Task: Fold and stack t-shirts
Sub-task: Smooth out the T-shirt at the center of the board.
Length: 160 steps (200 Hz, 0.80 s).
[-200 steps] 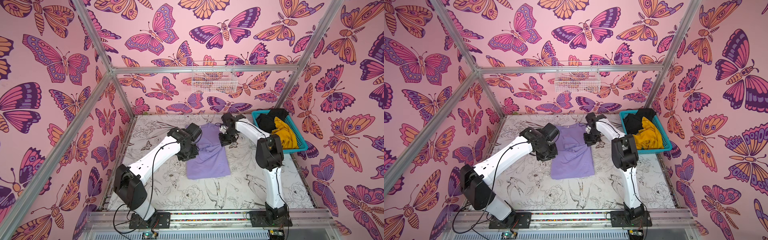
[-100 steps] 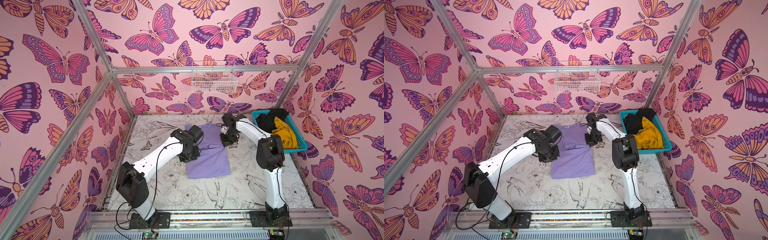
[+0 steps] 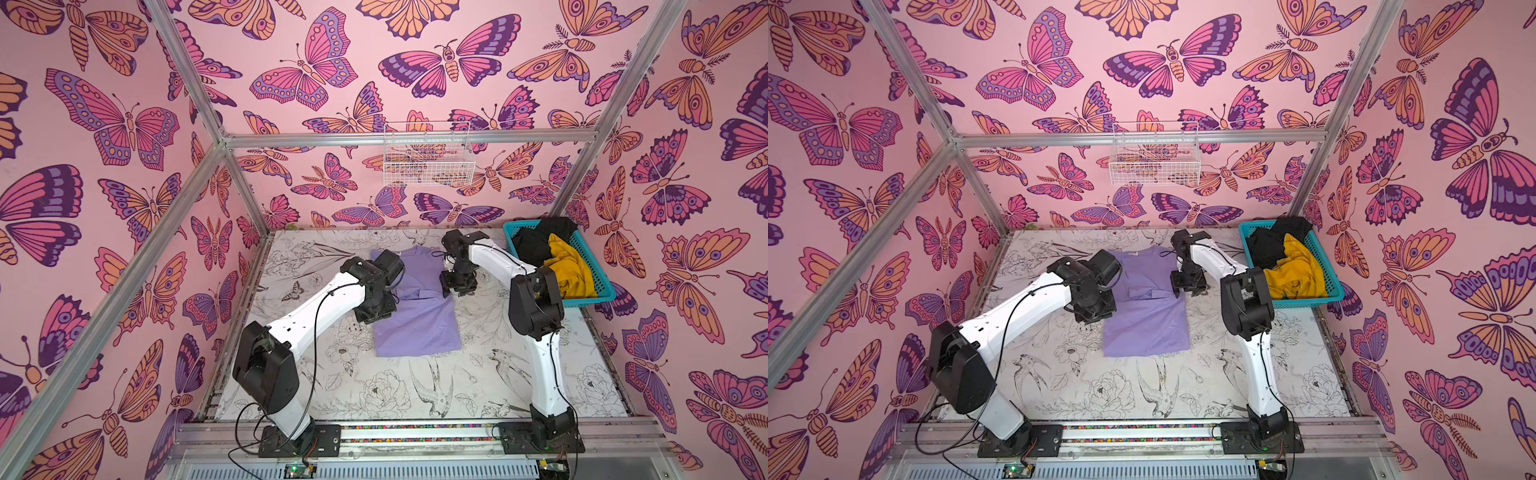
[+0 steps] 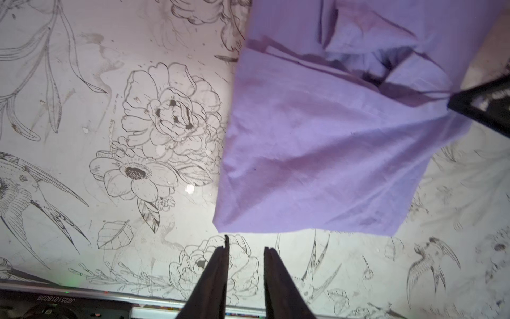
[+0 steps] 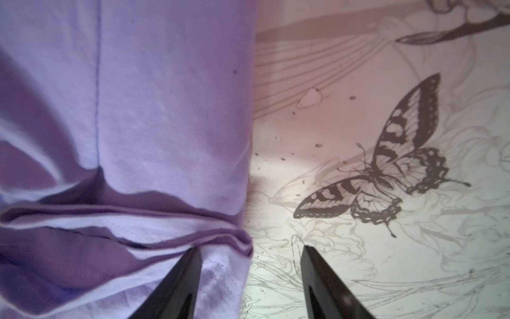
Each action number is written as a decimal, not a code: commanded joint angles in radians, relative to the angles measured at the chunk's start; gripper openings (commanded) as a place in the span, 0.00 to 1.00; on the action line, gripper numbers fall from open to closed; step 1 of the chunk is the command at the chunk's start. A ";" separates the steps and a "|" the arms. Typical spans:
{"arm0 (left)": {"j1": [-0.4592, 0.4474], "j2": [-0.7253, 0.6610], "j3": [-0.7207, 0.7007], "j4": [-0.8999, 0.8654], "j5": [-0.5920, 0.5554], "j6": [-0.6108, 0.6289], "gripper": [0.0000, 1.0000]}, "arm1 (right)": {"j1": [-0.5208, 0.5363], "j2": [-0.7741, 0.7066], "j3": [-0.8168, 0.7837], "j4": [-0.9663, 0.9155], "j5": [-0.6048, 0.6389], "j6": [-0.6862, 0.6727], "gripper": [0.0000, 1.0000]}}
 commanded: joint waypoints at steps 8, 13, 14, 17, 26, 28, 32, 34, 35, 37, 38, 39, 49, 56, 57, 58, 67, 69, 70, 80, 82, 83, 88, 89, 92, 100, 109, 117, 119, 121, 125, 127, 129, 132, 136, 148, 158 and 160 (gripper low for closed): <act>0.069 0.116 -0.021 0.094 -0.049 0.017 0.23 | 0.001 -0.087 0.002 0.007 -0.005 0.010 0.65; 0.080 0.131 -0.018 0.108 -0.046 0.020 0.21 | 0.003 -0.101 0.001 0.003 -0.001 0.010 0.65; 0.081 0.135 -0.018 0.111 -0.044 0.022 0.21 | 0.004 -0.104 0.000 0.002 0.000 0.010 0.65; 0.090 0.143 -0.018 0.127 -0.035 0.029 0.20 | 0.005 -0.112 0.001 -0.001 0.004 0.008 0.65; 0.112 0.167 -0.024 0.174 -0.006 0.045 0.20 | 0.011 -0.138 -0.004 -0.008 0.019 0.005 0.65; 0.115 0.174 -0.025 0.179 -0.003 0.044 0.19 | 0.013 -0.145 -0.005 -0.009 0.022 0.005 0.65; 0.126 0.186 -0.027 0.198 0.010 0.043 0.19 | 0.015 -0.159 -0.009 -0.011 0.029 0.005 0.65; 0.130 0.190 -0.028 0.207 0.017 0.045 0.18 | 0.016 -0.167 -0.010 -0.013 0.030 0.004 0.65; 0.134 0.193 -0.028 0.212 0.020 0.046 0.18 | 0.016 -0.170 -0.011 -0.014 0.031 0.004 0.65; 0.138 0.200 -0.028 0.219 0.028 0.049 0.18 | 0.017 -0.177 -0.014 -0.015 0.032 0.003 0.65; 0.140 0.202 -0.028 0.223 0.031 0.051 0.18 | 0.017 -0.180 -0.016 -0.015 0.033 0.003 0.65; 0.143 0.205 -0.028 0.227 0.033 0.052 0.18 | 0.018 -0.184 -0.016 -0.017 0.033 0.002 0.65; 0.159 0.228 -0.028 0.262 0.054 0.064 0.15 | 0.021 -0.222 -0.033 -0.016 0.038 0.002 0.65; 0.165 0.242 -0.023 0.280 0.063 0.074 0.14 | 0.023 -0.249 -0.048 -0.012 0.041 0.003 0.65; 0.165 0.243 -0.022 0.283 0.064 0.076 0.14 | 0.024 -0.254 -0.051 -0.012 0.041 0.003 0.65; 0.166 0.246 -0.021 0.285 0.064 0.076 0.14 | 0.024 -0.257 -0.053 -0.013 0.042 0.003 0.65; 0.169 0.260 -0.013 0.300 0.067 0.087 0.14 | 0.025 -0.287 -0.072 -0.009 0.043 0.003 0.65; 0.170 0.263 -0.011 0.304 0.068 0.090 0.14 | 0.025 -0.294 -0.076 -0.010 0.042 0.004 0.65; 0.171 0.265 -0.010 0.305 0.069 0.091 0.14 | 0.025 -0.298 -0.078 -0.009 0.043 0.003 0.65; 0.174 0.283 0.003 0.317 0.083 0.106 0.15 | 0.026 -0.322 -0.092 -0.012 0.040 0.006 0.65; 0.177 0.285 0.006 0.318 0.086 0.109 0.16 | 0.026 -0.325 -0.093 -0.016 0.040 0.006 0.65; 0.177 0.288 0.007 0.319 0.088 0.109 0.16 | 0.026 -0.328 -0.093 -0.016 0.040 0.007 0.65; 0.181 0.301 0.015 0.322 0.094 0.116 0.17 | 0.028 -0.337 -0.097 -0.020 0.040 0.006 0.65; 0.182 0.303 0.015 0.323 0.096 0.117 0.17 | 0.028 -0.339 -0.098 -0.020 0.041 0.006 0.65; 0.185 0.312 0.017 0.324 0.105 0.122 0.18 | 0.031 -0.345 -0.100 -0.022 0.043 0.006 0.65; 0.192 0.330 0.026 0.333 0.128 0.131 0.19 | 0.036 -0.362 -0.106 -0.024 0.050 0.008 0.65; 0.199 0.340 0.028 0.349 0.146 0.140 0.21 | 0.043 -0.380 -0.114 -0.026 0.058 0.010 0.65; 0.203 0.345 0.027 0.364 0.159 0.149 0.21 | 0.050 -0.397 -0.122 -0.024 0.061 0.010 0.65; 0.204 0.345 0.026 0.369 0.160 0.152 0.21 | 0.050 -0.402 -0.124 -0.025 0.061 0.010 0.65; 0.204 0.344 0.025 0.372 0.160 0.153 0.22 | 0.050 -0.405 -0.125 -0.026 0.062 0.009 0.65; 0.204 0.343 0.024 0.375 0.159 0.154 0.23 | 0.052 -0.411 -0.129 -0.026 0.063 0.009 0.65; 0.204 0.343 0.023 0.376 0.158 0.154 0.23 | 0.053 -0.414 -0.129 -0.027 0.064 0.008 0.65; 0.204 0.344 0.024 0.377 0.158 0.154 0.23 | 0.054 -0.416 -0.131 -0.027 0.065 0.008 0.65; 0.204 0.344 0.024 0.377 0.158 0.154 0.24 | 0.055 -0.419 -0.133 -0.029 0.066 0.008 0.65; 0.205 0.344 0.025 0.376 0.158 0.154 0.24 | 0.055 -0.422 -0.134 -0.030 0.070 0.009 0.65; 0.208 0.345 0.024 0.375 0.161 0.151 0.24 | 0.055 -0.426 -0.137 -0.036 0.077 0.008 0.64; 0.211 0.347 0.019 0.376 0.161 0.148 0.24 | 0.055 -0.427 -0.140 -0.038 0.083 0.008 0.64; 0.211 0.347 0.018 0.375 0.161 0.148 0.24 | 0.055 -0.427 -0.140 -0.039 0.084 0.009 0.64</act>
